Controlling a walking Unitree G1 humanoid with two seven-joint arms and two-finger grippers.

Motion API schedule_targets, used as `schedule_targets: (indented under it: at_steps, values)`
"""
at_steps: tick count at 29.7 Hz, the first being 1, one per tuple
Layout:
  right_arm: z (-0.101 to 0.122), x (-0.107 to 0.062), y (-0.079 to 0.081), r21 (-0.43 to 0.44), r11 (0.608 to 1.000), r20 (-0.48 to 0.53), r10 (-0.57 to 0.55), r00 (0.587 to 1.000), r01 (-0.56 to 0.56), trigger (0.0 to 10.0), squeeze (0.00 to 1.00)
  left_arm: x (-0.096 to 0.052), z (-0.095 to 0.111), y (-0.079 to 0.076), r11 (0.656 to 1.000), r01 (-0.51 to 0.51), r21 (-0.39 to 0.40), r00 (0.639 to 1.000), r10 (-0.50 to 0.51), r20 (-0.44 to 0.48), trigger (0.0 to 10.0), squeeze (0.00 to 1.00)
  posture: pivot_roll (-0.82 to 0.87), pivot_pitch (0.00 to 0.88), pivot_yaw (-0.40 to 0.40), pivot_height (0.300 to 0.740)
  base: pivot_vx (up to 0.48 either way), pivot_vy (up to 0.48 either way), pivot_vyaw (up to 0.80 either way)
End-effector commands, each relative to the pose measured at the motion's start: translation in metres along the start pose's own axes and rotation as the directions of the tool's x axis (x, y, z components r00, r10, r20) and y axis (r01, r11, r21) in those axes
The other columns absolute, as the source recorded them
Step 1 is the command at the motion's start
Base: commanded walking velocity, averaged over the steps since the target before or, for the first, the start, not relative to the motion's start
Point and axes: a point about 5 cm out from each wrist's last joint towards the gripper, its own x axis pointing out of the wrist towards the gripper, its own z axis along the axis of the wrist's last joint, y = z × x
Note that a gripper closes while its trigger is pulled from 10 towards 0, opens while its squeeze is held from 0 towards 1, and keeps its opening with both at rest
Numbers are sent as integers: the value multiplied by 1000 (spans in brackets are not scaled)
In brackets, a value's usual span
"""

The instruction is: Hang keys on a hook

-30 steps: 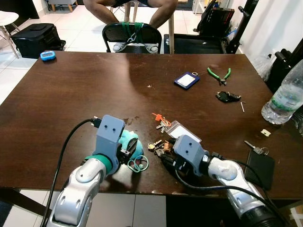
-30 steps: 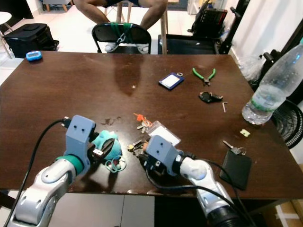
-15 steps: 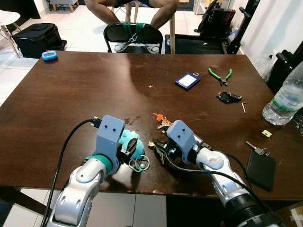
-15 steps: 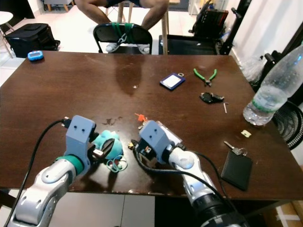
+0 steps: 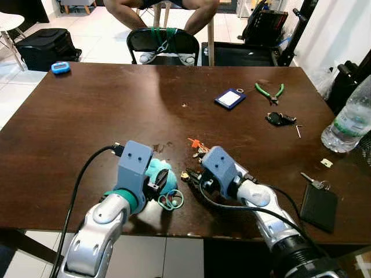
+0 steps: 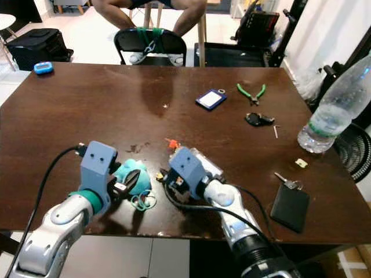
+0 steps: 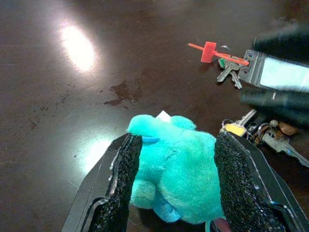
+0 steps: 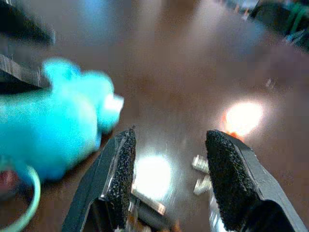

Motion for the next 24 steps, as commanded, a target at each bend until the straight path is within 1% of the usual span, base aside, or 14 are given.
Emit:
schedule_targets:
  at_steps: [1,5,7,8,9,10,13,15,18,20,21,24]
  values:
    - [5,-1,-4,4,1000,33,-25,999,25,10000,0,-2,-6,0,1000,-5,-9,1000,5,-26,10000,0,-64,64,100,740,0,0,0]
    - [5,-1,-5,-17,999,26,-31,999,31,10000,0,-2,-6,-1,1000,0,-9,1000,0,-28,10000,0,-68,67,104,740,0,0,0]
    - [-2,-3,-2,-69,998,-9,-12,1000,11,10000,0,-2,-6,-1,1000,1,-9,1000,-1,-28,10000,0,-68,67,105,740,0,0,0]
    - [-2,-3,-2,-69,998,-9,-12,1000,11,10000,0,-2,-6,-1,1000,1,-9,1000,-1,-28,10000,0,-68,67,105,740,0,0,0]
    - [-8,-4,2,-97,995,-39,18,999,-21,10000,0,-1,-6,-1,1000,2,-10,1000,-2,-27,10000,0,-68,67,105,740,0,0,0]
    - [-8,-4,2,-97,995,-39,18,999,-21,10000,0,-1,-6,-1,1000,2,-10,1000,-2,-27,10000,0,-68,67,105,740,0,0,0]
    - [-18,-6,14,-117,984,-93,122,988,-133,10000,0,-1,-5,-1,1000,1,-10,1000,-2,-26,10000,0,-60,68,103,740,0,0,0]
    - [-16,-8,23,-85,974,-80,202,976,-209,10000,0,-2,-5,-1,1000,-1,-10,1000,1,-26,10000,0,-57,68,102,740,0,0,0]
    - [-9,-11,30,-29,960,-28,278,960,-279,10000,0,-2,-5,0,1000,-5,-9,1000,5,-26,10000,0,-56,70,100,740,0,0,0]
    - [-7,-11,30,-18,957,-18,288,958,-288,10000,0,-3,-5,0,1000,-5,-9,1000,5,-26,10000,0,-56,70,100,740,0,0,0]
    - [-3,-13,31,6,954,12,298,954,-299,10000,0,-3,-6,0,1000,-6,-10,1000,6,-28,10000,0,-57,70,100,740,0,0,0]
    - [0,-17,33,11,950,28,313,949,-314,10000,0,-4,-6,-1,1000,-6,-11,1000,5,-30,10000,0,-62,74,102,740,0,0,0]
